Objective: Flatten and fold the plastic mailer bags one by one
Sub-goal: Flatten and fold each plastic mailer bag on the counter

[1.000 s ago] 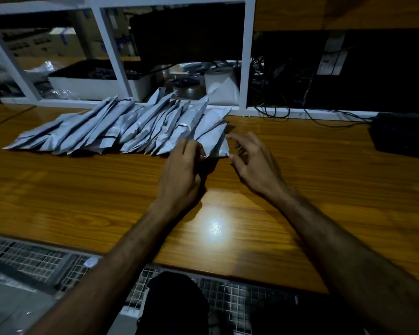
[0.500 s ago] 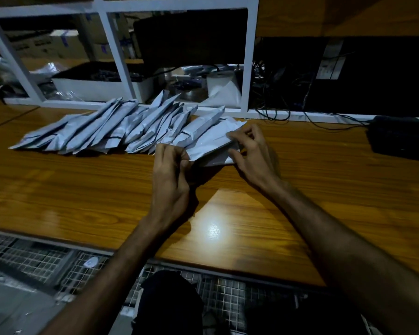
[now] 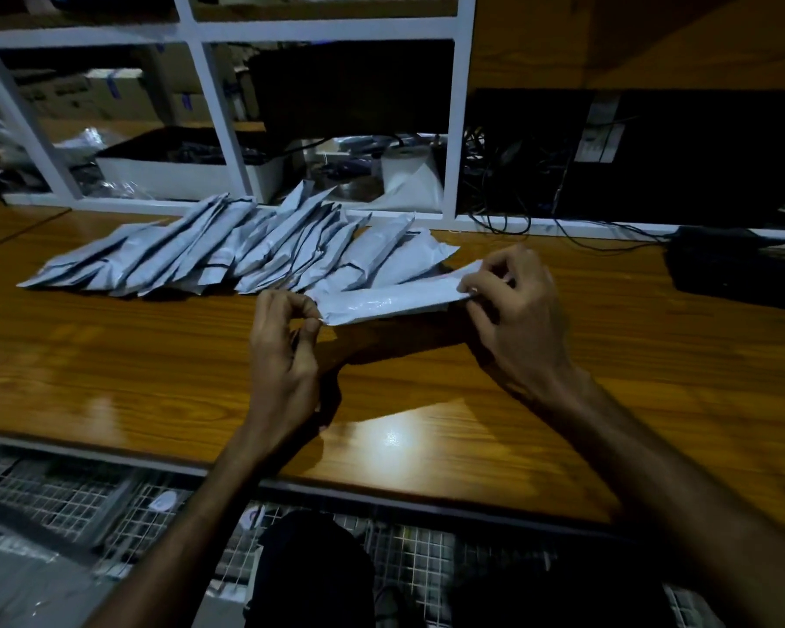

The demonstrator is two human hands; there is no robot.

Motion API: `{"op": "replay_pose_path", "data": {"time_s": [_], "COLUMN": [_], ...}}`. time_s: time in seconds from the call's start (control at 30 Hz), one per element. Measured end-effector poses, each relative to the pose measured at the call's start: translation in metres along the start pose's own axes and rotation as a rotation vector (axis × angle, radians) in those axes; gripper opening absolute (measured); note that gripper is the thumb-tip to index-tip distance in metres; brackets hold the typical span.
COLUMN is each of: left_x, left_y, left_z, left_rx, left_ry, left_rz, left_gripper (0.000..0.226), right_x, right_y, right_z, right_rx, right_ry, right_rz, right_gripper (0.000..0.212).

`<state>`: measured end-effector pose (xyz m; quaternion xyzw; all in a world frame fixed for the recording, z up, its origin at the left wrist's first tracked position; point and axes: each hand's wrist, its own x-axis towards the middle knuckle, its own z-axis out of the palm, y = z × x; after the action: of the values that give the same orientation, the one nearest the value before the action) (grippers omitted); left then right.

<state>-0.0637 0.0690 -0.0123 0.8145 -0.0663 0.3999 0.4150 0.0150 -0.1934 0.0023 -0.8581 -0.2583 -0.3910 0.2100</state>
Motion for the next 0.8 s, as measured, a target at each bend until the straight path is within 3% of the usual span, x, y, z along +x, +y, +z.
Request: {"op": "replay_pose_path", "data": {"time_s": [0.17,0.37,0.6,0.7,0.8], "left_x": [-0.015,-0.037,-0.055,-0.060,-0.064], "left_y": [0.008,0.019,0.031,0.034,0.046], "left_z": [-0.007,-0.002,-0.012,-0.016,-0.014], "left_rx": [-0.010,-0.021,0.119,0.275,0.375], "left_ry": [-0.234,-0.454,-0.532,-0.545,-0.387], "left_rz": [0.100,0.062,0.050,0.059,0.037], "left_gripper": [0.015,0.047,0.055,0.042,0.022], "right_x": [-0.064,-0.108,-0.123,-0.128,-0.128], "right_y": [-0.007,-0.008,-0.005,-0.006,-0.010], "right_z": [-0.048,-0.081,-0.101,-0.109,-0.112], "right_rx": [-0.107,-0.070,0.027,0.101,0.152], "right_ry": [-0.103,-0.207,-0.235,-0.284,-0.244], "right_rz": [0.002,0.098,0.237,0.253,0.319], "right_gripper": [0.021,0.023,0.015,0.013,0.021]}}
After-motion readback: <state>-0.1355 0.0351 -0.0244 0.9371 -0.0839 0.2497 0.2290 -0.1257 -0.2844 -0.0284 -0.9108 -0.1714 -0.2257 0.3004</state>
